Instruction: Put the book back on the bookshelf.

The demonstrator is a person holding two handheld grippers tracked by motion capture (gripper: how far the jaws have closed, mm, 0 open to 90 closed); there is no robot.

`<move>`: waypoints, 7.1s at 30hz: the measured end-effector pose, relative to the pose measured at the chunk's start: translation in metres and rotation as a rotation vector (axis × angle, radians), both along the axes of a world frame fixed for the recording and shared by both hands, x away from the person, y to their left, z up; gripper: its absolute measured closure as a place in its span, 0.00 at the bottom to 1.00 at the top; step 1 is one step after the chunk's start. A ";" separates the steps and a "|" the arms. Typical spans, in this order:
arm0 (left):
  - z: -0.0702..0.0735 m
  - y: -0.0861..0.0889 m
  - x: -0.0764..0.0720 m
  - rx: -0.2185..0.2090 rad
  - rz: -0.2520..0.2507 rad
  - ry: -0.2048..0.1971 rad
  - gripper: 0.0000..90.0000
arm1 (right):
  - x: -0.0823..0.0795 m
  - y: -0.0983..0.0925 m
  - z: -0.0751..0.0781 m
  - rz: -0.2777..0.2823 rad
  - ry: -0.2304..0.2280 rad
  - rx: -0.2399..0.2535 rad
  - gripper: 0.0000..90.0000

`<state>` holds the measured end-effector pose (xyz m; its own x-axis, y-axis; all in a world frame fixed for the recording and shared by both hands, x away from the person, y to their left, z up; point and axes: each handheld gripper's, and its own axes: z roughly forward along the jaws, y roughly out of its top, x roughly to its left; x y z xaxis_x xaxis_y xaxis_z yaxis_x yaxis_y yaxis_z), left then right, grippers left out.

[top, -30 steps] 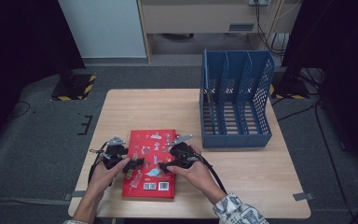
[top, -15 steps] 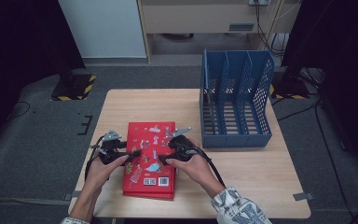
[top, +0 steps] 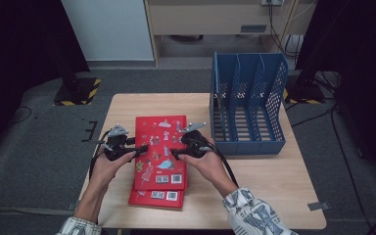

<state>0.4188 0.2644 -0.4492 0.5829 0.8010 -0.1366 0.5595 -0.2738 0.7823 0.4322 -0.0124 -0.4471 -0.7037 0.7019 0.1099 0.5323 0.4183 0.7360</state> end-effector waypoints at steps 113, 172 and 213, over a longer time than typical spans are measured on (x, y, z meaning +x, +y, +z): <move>0.042 0.007 -0.009 -0.023 -0.002 -0.213 0.24 | -0.031 0.020 0.068 0.213 -0.169 0.146 0.69; 0.041 -0.017 -0.008 -0.026 -0.045 -0.209 0.21 | -0.015 0.020 0.091 0.210 -0.221 0.183 0.85; -0.063 0.054 -0.007 0.148 0.174 0.001 0.09 | -0.017 0.012 0.099 0.186 -0.241 0.205 0.88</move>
